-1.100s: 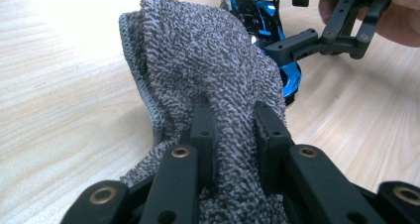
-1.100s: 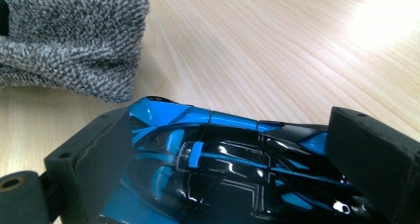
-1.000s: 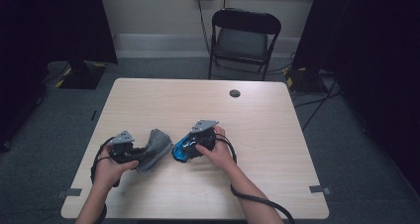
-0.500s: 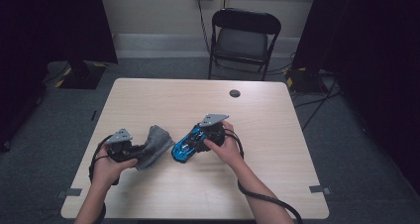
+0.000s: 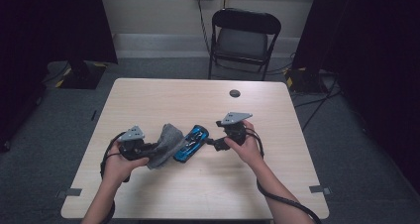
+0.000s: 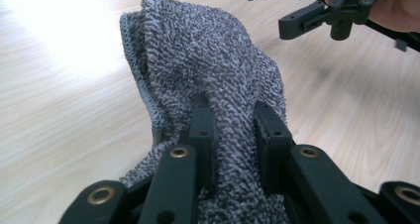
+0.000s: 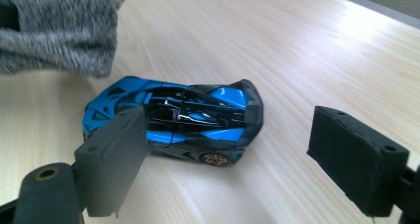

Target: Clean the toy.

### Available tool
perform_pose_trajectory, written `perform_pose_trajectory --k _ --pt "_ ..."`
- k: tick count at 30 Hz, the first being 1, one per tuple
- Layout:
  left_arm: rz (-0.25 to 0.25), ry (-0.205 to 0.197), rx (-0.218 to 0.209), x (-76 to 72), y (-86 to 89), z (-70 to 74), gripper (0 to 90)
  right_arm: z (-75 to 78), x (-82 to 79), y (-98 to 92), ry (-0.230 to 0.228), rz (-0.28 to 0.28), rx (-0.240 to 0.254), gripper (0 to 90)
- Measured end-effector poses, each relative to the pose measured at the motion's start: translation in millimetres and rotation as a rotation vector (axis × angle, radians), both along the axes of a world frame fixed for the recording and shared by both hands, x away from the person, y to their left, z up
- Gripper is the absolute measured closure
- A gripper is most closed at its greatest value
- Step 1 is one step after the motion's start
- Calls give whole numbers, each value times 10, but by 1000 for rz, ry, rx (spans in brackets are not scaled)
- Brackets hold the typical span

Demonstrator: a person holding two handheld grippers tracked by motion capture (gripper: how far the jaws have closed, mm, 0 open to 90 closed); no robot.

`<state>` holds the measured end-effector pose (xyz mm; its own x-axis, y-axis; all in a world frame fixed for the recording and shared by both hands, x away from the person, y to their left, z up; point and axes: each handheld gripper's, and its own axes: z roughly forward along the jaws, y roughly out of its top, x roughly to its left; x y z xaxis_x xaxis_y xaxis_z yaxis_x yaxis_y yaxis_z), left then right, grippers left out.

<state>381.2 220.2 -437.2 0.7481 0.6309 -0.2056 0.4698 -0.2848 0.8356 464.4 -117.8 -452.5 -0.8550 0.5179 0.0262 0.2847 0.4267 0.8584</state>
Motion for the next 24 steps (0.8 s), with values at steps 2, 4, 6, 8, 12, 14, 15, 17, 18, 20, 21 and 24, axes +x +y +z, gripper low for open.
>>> perform_pose_trajectory --k 2,4,6,8,12,14,15,17,18,20,21,24 --pt "-24 -5 3 6 -82 18 738 21 -6 -66 -7 -13 -5 144" --pt "-49 -8 4 8 -172 35 738 51 -20 -150 -15 -21 -2 144" --pt "-70 -13 -1 8 -280 51 737 72 -31 -226 -24 -32 -10 145" --pt "-89 -12 -5 11 -368 55 737 84 -37 -321 -22 -44 -6 145" --pt "-133 -3 5 21 -582 38 734 93 -50 -514 -15 -75 10 146" --pt "-155 0 8 25 -688 32 734 94 -61 -598 -15 -87 7 146" --pt "-167 0 7 28 -754 31 733 94 -64 -642 -15 -92 12 146" --pt "-185 4 -1 32 -855 26 733 103 -69 -738 -12 -107 23 147" --pt "-199 4 5 37 -916 21 732 109 -72 -771 -12 -109 25 148" --pt "-226 11 2 51 -1048 -2 732 126 -85 -854 -19 -114 29 148" --pt "-240 15 6 62 -1114 -18 731 135 -94 -896 -20 -119 35 148" --pt "-273 28 14 104 -1309 -83 729 146 -112 -1035 -22 -143 52 148"
